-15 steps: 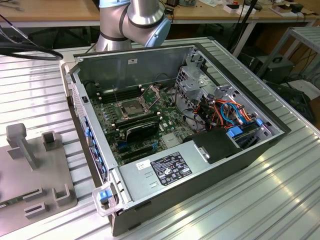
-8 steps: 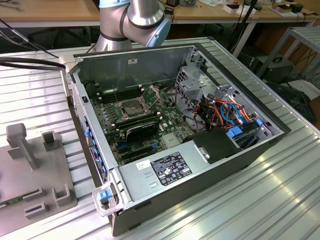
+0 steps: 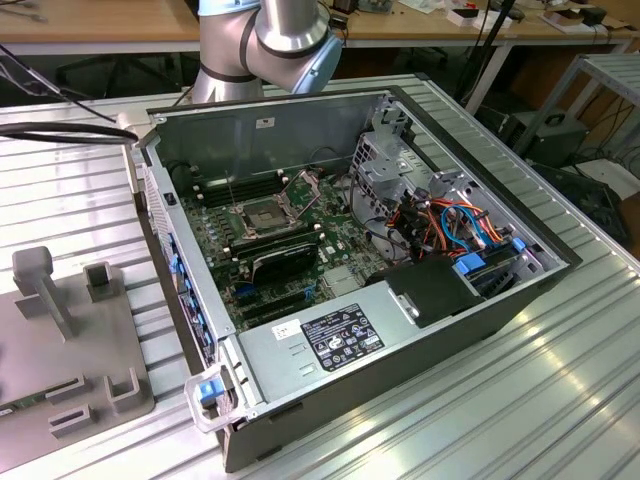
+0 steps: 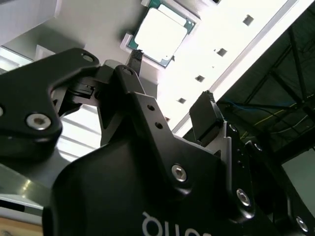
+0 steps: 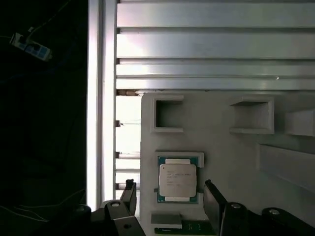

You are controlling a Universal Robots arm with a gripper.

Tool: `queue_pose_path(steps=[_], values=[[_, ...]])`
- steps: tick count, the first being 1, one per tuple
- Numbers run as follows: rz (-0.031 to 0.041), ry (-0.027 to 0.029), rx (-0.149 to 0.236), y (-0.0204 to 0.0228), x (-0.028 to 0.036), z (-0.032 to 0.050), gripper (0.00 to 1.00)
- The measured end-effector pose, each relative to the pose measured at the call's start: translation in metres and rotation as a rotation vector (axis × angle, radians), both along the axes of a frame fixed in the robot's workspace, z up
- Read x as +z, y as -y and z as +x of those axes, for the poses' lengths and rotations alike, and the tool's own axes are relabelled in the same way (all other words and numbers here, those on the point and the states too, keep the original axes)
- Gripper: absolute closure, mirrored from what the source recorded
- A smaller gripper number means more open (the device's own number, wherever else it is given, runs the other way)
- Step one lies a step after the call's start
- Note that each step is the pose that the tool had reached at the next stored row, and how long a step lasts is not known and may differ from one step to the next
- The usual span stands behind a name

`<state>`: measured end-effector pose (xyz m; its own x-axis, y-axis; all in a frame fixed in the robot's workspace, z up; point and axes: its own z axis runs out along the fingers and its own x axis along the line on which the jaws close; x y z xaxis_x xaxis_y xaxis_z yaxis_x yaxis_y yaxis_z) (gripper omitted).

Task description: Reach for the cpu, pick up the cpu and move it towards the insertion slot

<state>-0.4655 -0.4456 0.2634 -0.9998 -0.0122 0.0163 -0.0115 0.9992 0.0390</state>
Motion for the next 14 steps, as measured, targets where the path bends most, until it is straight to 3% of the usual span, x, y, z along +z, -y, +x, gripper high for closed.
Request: queue_pose_path(steps=[7,14], values=[[-0.0003,0.0002,0.004,0.0002,-0.0036,0.0004,0.34],[-0.0003,0.0002,0.016,0.0004,-0.0171,0.002,0.34]])
